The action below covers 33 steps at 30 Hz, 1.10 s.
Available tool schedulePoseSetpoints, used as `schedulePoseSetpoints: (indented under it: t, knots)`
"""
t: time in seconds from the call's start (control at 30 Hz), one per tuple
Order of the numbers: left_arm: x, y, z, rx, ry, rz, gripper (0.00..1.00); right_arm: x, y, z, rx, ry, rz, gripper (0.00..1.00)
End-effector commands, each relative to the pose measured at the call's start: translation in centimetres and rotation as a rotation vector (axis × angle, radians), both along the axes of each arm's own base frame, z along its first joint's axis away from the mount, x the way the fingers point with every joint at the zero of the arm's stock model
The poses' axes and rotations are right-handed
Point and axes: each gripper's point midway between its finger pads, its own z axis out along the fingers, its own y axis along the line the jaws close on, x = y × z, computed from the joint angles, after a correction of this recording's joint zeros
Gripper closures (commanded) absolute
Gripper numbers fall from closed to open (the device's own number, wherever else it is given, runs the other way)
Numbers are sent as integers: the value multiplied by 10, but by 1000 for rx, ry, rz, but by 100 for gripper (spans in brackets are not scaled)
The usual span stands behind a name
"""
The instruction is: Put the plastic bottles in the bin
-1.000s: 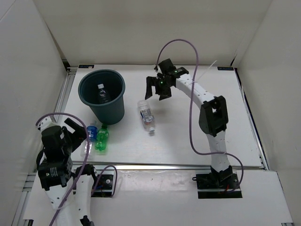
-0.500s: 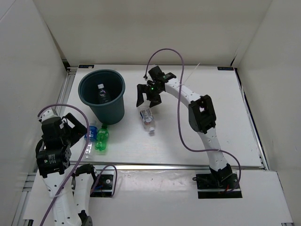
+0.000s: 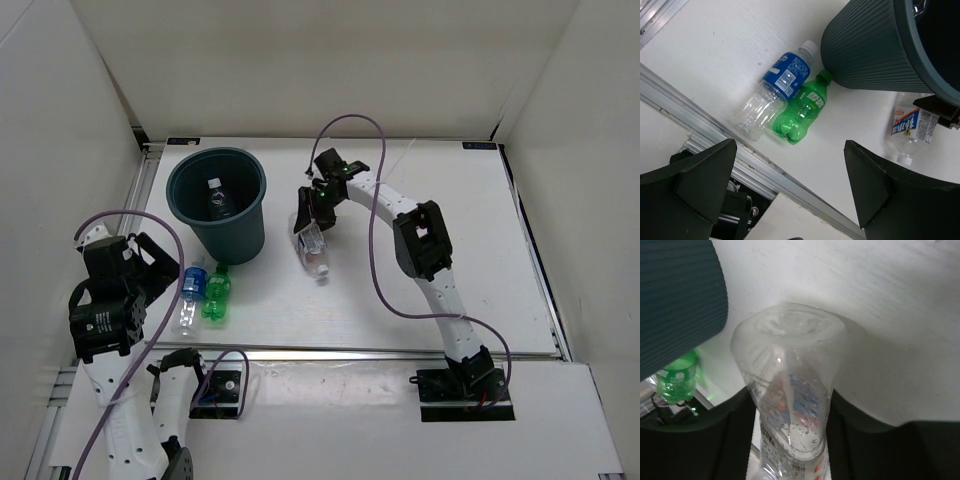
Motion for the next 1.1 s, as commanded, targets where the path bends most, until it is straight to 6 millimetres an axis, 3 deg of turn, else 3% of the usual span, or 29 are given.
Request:
schedulePoseSetpoints:
  t: [0.0,0.03,0.13,0.3,0.47,0.53,0.6,0.63,0.7,0.77,0.87,0.9,1.07]
  knots:
    - [-7,-2,3,-28,8,36,0,23,-17,8,-20,-46,-56,55]
    - [-8,-4,5,-34,-2,27,0,29,-25,10,-35,-48,-77,65]
    - [-7,-7,7,-44,-23,12,0,45,-39,39,-49,-132,-118,79]
    - [4,-13,9,-16,-86,-76,0,61,-47,154,66,-322,-191,91]
    - [9,-17,39,59,-144,-148,0,47,-37,290,361,-484,-262,94]
    - [11,-14,42,98,-138,-156,0,43,-29,319,449,-494,-289,94]
    - [11,-15,45,104,-147,-165,0,39,-19,368,569,-574,-280,95]
    - [9,-19,47,103,-149,-185,0,41,-6,369,594,-573,-271,95]
    - [3,-22,43,100,-134,-204,0,37,14,403,712,-624,-247,95]
    - [-3,-22,46,111,-127,-215,0,36,29,425,806,-674,-241,95]
    - [-13,-23,43,124,-91,-246,0,21,71,431,868,-740,-205,95]
    - [-15,-23,41,123,-81,-247,0,25,84,424,851,-808,-190,95]
    - [-23,-32,39,127,-33,-331,0,16,128,421,856,-1005,-184,92]
